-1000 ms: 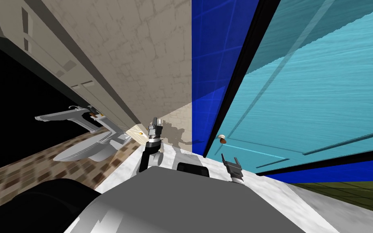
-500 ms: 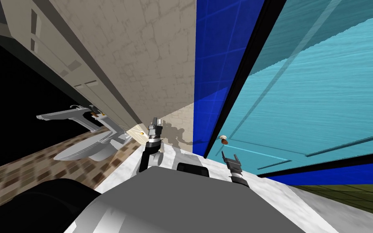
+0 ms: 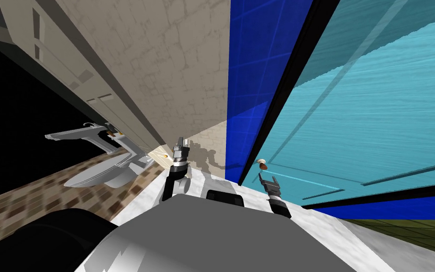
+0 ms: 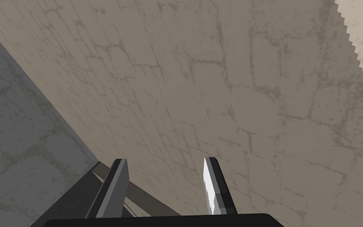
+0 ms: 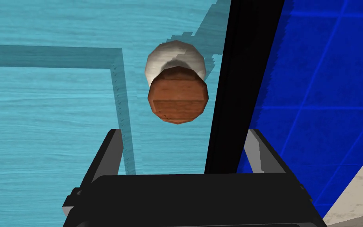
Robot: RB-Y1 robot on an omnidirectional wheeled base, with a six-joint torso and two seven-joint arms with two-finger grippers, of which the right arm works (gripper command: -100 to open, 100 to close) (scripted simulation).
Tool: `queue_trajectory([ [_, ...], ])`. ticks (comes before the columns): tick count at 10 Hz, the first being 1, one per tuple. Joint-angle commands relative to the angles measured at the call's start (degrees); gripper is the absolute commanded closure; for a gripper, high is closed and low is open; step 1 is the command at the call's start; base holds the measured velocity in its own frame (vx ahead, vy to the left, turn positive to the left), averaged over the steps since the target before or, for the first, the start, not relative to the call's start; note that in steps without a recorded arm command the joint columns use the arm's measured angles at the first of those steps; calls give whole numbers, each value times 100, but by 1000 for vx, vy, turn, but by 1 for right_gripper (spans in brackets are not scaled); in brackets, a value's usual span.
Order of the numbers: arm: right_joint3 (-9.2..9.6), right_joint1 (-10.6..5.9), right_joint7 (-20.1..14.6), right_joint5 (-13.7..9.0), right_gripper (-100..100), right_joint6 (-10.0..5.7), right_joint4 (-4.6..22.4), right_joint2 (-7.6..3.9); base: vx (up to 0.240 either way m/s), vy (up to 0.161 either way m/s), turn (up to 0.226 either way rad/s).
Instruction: Pull the door open
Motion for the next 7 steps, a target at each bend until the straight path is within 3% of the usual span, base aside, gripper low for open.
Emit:
queue_trajectory([
  [1,-80,-286,31,-1,-100,32,286,-60,29,9,18],
  [5,-285,-1033,76,-27,-100,38,1064,-261,33,1,12],
  [6,-285,-1034,76,-27,-100,38,1064,-261,21,-10,4],
  [7,-326,-1179,85,-32,-100,40,1215,-299,16,-3,5],
])
